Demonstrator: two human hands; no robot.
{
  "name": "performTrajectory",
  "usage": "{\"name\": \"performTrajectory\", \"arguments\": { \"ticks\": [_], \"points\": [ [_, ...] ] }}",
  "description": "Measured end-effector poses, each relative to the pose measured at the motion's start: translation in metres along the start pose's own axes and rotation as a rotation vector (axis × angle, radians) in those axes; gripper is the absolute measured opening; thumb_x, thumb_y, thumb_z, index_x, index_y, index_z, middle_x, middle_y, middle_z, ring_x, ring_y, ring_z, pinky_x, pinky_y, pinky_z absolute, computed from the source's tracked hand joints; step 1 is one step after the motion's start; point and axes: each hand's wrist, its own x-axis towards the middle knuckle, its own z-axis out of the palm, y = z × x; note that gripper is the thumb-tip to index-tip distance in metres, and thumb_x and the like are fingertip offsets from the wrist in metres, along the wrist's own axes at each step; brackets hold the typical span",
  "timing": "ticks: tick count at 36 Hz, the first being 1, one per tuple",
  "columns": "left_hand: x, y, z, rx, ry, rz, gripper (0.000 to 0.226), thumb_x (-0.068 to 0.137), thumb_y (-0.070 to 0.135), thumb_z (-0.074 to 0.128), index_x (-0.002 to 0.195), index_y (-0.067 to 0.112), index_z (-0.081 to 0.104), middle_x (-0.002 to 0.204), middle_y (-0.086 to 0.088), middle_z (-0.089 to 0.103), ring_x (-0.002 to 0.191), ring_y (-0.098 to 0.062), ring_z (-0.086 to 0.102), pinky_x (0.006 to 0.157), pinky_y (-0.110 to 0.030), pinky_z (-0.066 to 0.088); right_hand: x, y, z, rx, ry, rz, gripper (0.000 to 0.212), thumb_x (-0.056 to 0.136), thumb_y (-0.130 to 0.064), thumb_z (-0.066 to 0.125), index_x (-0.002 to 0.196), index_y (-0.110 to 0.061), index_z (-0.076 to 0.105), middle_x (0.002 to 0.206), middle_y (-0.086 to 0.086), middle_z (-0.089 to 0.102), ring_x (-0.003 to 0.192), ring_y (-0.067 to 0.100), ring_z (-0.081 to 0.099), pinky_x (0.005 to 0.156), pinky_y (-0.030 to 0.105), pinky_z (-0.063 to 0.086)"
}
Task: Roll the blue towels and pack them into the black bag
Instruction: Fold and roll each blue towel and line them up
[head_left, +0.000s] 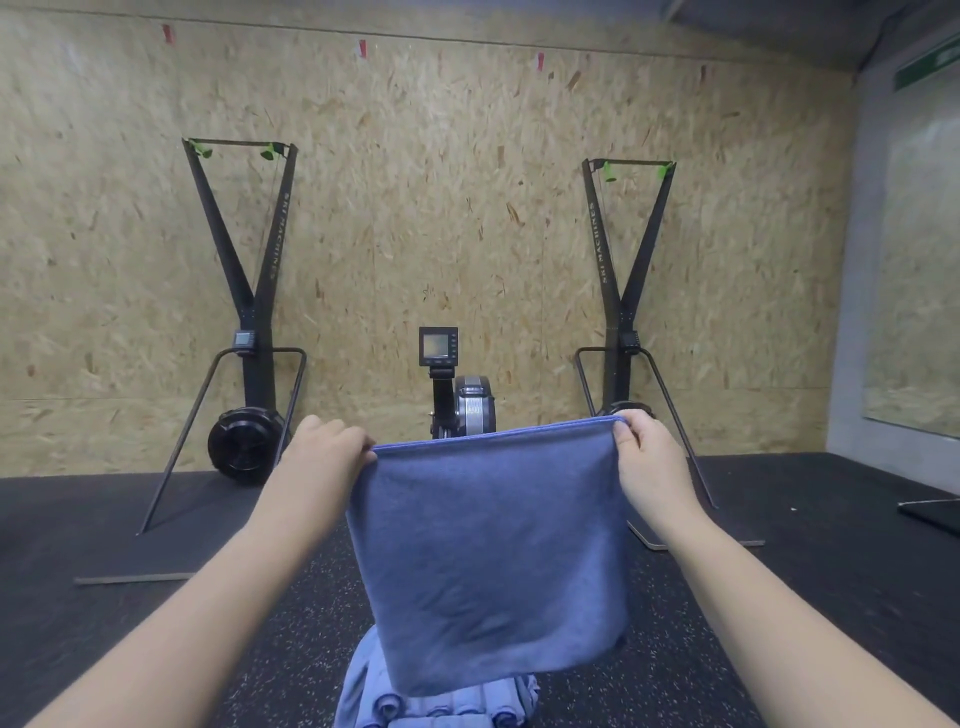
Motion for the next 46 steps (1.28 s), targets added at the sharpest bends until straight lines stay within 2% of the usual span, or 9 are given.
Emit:
{"name": "performTrajectory", "arguments": {
  "ticks": [3,7,11,14,18,23,29,34,46],
  "points": [
    [0.001,0.001,0.001,-0.004,0.01,-0.032,0.012,0.086,0.019,0.07,0.081,0.009,0.07,0.07,-0.004,0.056,0.071,-0.019,0.033,0.065,-0.03,0.029,-0.002,-0.004,0.003,0.074,-0.029,0.051,0.021,0.102,-0.019,0.036,0.098,-0.014,0.056,0.097,0.011,0.062,0.089,0.025,0.054,0.069,0.032,0.036],
    [-0.002,0.007,-0.006,-0.097,0.028,-0.103,0.014,0.093,0.022,0.061,0.089,0.01,0.067,0.086,-0.004,0.055,0.083,-0.021,0.039,0.075,-0.03,0.032,-0.002,-0.009,0.005,0.159,-0.02,0.093,0.022,0.103,-0.022,0.031,0.099,-0.016,0.052,0.097,0.018,0.06,0.077,0.019,0.047,0.066,0.032,0.036],
    [-0.003,0.008,-0.013,-0.314,0.07,-0.167,0.008,0.088,0.017,0.066,0.087,0.009,0.068,0.089,0.0,0.047,0.089,-0.022,0.048,0.085,-0.036,0.041,-0.002,-0.014,0.006,0.168,0.006,0.08,0.023,0.104,-0.023,0.028,0.1,-0.015,0.05,0.088,0.009,0.053,0.077,0.018,0.044,0.065,0.033,0.034],
    [-0.001,0.007,-0.017,-0.431,0.058,-0.251,0.01,0.089,0.02,0.066,0.087,0.01,0.065,0.101,0.0,0.042,0.093,-0.015,0.047,0.088,-0.029,0.036,-0.002,-0.017,0.006,0.152,0.036,0.06,0.023,0.105,-0.023,0.026,0.101,-0.015,0.047,0.085,0.004,0.051,0.078,0.019,0.044,0.066,0.032,0.034],
    [-0.003,0.008,-0.02,-0.59,0.037,-0.323,0.013,0.091,0.022,0.063,0.079,0.021,0.057,0.096,0.0,0.053,0.087,-0.013,0.051,0.076,-0.028,0.036,-0.002,-0.017,0.007,0.123,0.052,0.071,0.025,0.105,-0.023,0.025,0.101,-0.013,0.048,0.084,-0.001,0.051,0.081,0.019,0.047,0.067,0.033,0.032],
    [-0.009,0.007,-0.018,-0.885,0.05,-0.444,0.019,0.089,0.031,0.066,0.074,0.023,0.057,0.061,0.005,0.053,0.054,-0.016,0.042,0.053,-0.029,0.031,-0.003,-0.016,0.01,0.095,0.067,0.097,0.032,0.104,-0.026,0.03,0.091,-0.005,0.051,0.079,0.001,0.051,0.074,0.019,0.046,0.062,0.023,0.034],
    [-0.008,0.018,-0.024,-1.208,0.04,-0.55,0.015,0.088,0.03,0.069,0.082,0.019,0.06,0.061,-0.001,0.052,0.054,-0.016,0.041,0.047,-0.022,0.032,-0.004,-0.017,0.008,0.114,0.061,0.115,0.039,0.102,-0.032,0.036,0.086,-0.001,0.053,0.075,0.004,0.052,0.07,0.019,0.045,0.064,0.033,0.036],
    [-0.004,0.039,-0.04,-1.318,-0.085,-0.473,0.011,0.098,0.015,0.053,0.094,0.013,0.063,0.057,0.008,0.054,0.045,-0.004,0.046,0.043,-0.014,0.038,-0.004,-0.028,0.006,0.147,-0.019,0.134,0.036,0.101,-0.032,0.04,0.086,-0.003,0.056,0.078,0.003,0.055,0.072,0.019,0.047,0.065,0.033,0.037],
    [0.001,0.088,-0.068,-1.246,-0.334,-0.229,0.029,0.104,0.02,0.037,0.095,0.014,0.063,0.075,0.005,0.071,0.071,-0.005,0.062,0.068,-0.023,0.042,-0.023,-0.085,0.007,0.137,-0.211,-0.047,0.015,0.1,-0.024,0.046,0.09,-0.02,0.056,0.081,-0.01,0.057,0.073,0.003,0.051,0.063,0.02,0.037]
  ]
}}
